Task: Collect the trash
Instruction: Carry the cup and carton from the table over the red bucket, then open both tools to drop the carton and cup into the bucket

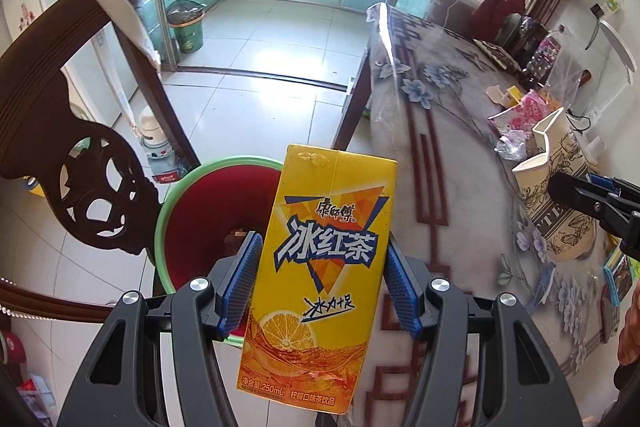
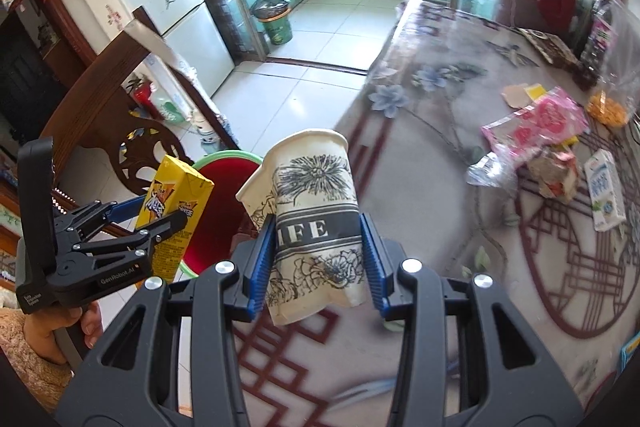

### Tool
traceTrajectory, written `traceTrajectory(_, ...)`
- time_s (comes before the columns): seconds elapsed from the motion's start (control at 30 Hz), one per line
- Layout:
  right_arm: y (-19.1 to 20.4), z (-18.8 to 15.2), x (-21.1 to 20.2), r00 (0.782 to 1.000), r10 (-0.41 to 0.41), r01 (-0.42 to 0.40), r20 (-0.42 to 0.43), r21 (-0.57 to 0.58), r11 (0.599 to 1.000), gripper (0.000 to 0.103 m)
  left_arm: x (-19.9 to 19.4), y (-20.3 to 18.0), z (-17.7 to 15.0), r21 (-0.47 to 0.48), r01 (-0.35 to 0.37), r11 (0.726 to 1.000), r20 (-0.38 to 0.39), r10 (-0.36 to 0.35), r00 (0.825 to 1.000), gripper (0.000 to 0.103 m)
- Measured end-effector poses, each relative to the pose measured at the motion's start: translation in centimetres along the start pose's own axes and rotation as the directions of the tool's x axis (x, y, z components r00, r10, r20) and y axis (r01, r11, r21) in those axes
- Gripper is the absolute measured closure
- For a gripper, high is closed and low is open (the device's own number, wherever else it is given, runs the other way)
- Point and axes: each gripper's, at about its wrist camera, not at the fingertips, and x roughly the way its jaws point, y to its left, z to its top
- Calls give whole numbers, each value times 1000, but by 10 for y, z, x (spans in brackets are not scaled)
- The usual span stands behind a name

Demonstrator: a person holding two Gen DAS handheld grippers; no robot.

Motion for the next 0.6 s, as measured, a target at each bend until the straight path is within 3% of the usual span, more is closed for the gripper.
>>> traceTrajectory(0.2, 26, 11, 30, 996, 69, -72, -56, -44, 996, 63, 7, 29, -5, -65, -42, 997, -26, 40, 999, 46)
traceTrajectory(0.57, 90, 31, 62, 988, 110, -130, -106, -208, 969, 62, 20, 89, 1, -205, -111, 972, -52, 103, 993, 45)
traceTrajectory(0.6, 94, 33, 64, 987, 116, -138, -110, -218, 966, 58, 21, 93, 2, -214, -113, 970, -54, 104, 993, 45)
